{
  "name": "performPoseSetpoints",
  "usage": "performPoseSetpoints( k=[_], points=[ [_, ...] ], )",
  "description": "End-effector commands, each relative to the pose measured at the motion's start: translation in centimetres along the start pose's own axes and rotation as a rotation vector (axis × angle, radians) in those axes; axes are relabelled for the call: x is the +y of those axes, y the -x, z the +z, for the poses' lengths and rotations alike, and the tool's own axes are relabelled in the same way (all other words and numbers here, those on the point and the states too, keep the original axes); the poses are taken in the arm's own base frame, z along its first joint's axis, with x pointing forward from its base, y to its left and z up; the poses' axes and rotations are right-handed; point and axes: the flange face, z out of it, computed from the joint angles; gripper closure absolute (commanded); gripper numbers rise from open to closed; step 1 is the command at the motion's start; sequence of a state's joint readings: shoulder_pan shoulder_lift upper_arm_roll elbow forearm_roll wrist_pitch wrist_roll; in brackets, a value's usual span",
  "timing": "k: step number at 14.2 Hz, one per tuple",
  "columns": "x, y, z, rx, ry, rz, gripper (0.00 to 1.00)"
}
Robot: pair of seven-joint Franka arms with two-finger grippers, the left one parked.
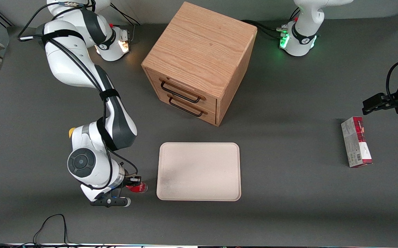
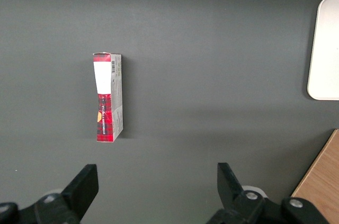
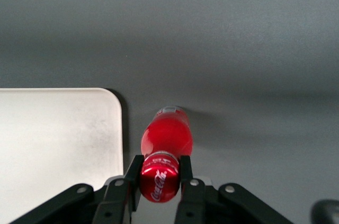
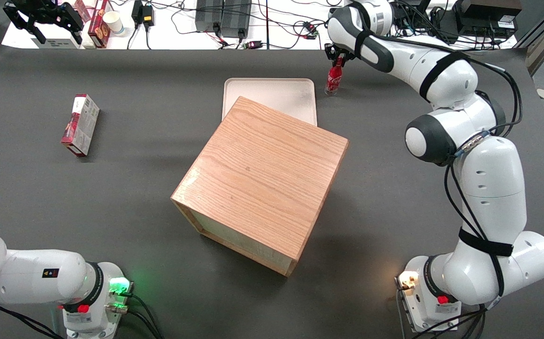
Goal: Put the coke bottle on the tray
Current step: 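Lower the right gripper and close it around the bottle cap, then lift the bottle and carry it toward the cream tray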
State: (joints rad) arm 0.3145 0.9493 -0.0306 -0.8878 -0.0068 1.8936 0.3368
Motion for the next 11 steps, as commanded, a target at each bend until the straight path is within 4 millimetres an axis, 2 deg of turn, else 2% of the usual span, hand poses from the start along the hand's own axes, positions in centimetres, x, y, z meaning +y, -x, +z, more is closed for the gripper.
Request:
performPoseSetpoints(
  k=[1,3,4,7,8,11],
  points=[
    [-0.3,0.0,-0.7,-0.007,0.012,0.022,1.0],
    [0.1,0.7,-1.8,-0.057,0.031,0.024,1.0],
    [0.5,1.1,-3.0,-0.087,0.041,0.027,1.0],
    [2.0,2.7,-8.0,-0.165,0.067,0.039,1.0],
    [2.5,3.4,-10.4,-0.188,0.075,0.042,1.0],
    [6.1,5.6,-19.1,-0.216,0.065,0.068,1.0]
  ],
)
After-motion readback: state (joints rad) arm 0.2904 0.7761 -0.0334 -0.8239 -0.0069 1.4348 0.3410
